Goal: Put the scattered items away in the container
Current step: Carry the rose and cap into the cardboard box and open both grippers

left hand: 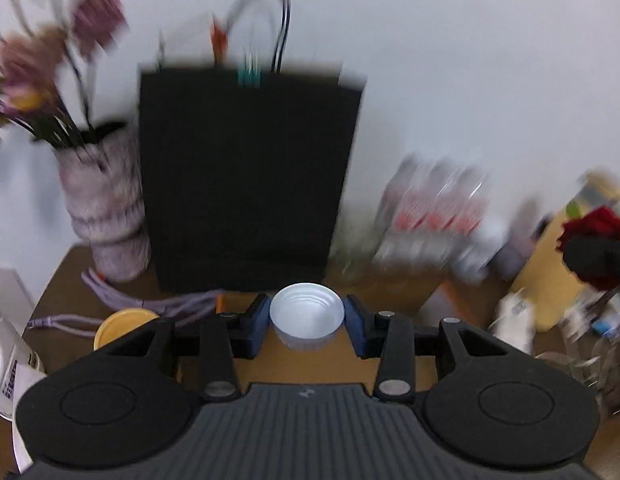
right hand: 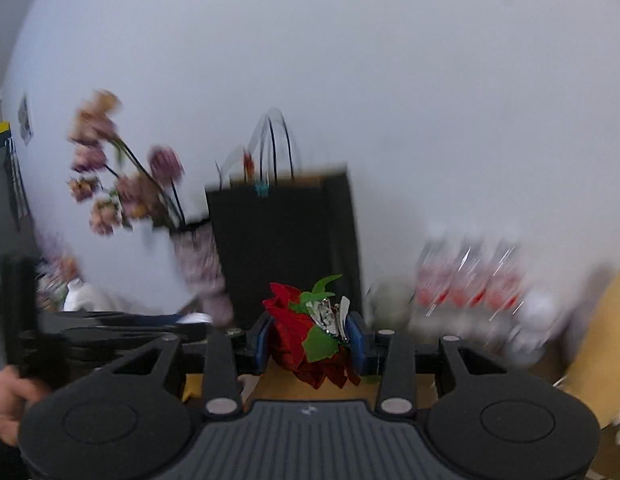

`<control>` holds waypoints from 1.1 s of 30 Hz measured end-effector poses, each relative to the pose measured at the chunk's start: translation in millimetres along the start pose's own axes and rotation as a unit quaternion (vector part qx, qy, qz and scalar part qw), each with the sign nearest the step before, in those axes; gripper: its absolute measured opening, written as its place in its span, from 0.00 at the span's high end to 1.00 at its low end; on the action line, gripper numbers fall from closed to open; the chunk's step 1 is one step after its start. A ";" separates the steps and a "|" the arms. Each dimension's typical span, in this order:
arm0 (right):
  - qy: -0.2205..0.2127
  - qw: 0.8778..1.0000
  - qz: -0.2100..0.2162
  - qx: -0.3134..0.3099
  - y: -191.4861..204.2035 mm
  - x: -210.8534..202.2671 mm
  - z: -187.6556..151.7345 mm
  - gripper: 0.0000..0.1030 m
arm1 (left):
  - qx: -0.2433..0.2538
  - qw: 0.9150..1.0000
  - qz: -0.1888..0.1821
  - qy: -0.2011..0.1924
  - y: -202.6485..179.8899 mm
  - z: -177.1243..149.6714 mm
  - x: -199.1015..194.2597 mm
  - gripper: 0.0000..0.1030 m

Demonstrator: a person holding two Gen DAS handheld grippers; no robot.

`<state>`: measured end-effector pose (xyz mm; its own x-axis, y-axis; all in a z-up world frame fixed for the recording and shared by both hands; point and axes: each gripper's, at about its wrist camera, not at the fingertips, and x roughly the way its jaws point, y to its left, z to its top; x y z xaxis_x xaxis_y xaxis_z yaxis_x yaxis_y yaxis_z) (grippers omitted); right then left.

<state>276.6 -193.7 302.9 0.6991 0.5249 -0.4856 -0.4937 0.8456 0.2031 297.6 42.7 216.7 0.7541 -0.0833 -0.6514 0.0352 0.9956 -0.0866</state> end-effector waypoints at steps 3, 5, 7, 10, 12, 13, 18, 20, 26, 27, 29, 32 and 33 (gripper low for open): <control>0.089 0.996 -0.012 0.019 -24.0 66.2 13.7 0.64 | 0.014 0.996 0.034 0.076 3.3 7.1 62.8 0.60; 0.146 0.988 -0.023 0.052 -46.8 110.6 13.9 0.64 | 0.000 0.991 0.042 0.124 10.9 2.2 100.5 0.60; 0.189 0.979 -0.039 0.067 -62.7 150.3 4.1 0.64 | -0.005 0.987 0.046 0.153 14.6 -9.5 128.0 0.60; 0.251 0.962 -0.073 0.074 -83.4 206.2 -28.0 0.65 | -0.004 0.982 0.049 0.181 13.6 -26.0 159.9 0.60; 0.283 0.952 -0.081 0.082 -93.2 231.3 -48.1 0.65 | -0.001 0.979 0.047 0.200 13.8 -35.1 176.0 0.60; 0.296 0.948 -0.089 0.083 -97.1 243.4 -56.9 0.65 | 0.000 0.977 0.049 0.208 13.4 -38.4 181.7 0.60; 0.333 0.934 -0.112 0.068 -102.4 278.4 -80.4 0.64 | 0.048 0.973 0.070 0.215 8.1 -44.8 201.3 0.59; 0.339 0.931 -0.124 0.058 -103.4 281.7 -85.0 0.63 | 0.066 0.973 0.078 0.206 10.3 -45.4 203.2 0.59; 0.341 0.930 -0.113 0.082 -109.0 282.1 -88.8 0.53 | 0.086 0.976 0.075 0.186 6.8 -44.6 207.2 0.41; 0.342 0.929 -0.111 0.083 -107.4 281.0 -87.6 0.49 | 0.083 0.976 0.073 0.188 5.7 -43.9 205.3 0.37; 0.344 0.928 -0.116 0.089 -103.7 276.8 -83.4 0.41 | 0.078 0.976 0.081 0.187 4.0 -38.9 199.2 0.35; 0.346 0.925 -0.121 0.105 -101.9 265.2 -69.9 0.14 | 0.039 0.975 0.084 0.202 9.5 -24.7 182.6 0.23; 0.352 0.922 -0.121 0.103 -98.9 260.0 -65.3 0.12 | 0.028 0.974 0.077 0.211 10.9 -21.0 174.9 0.22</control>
<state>473.4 -147.3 101.1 0.2312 0.1858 -0.9550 -0.2080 0.9683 0.1380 416.1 38.1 85.9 0.4166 0.0683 -0.9065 -0.0119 0.9975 0.0697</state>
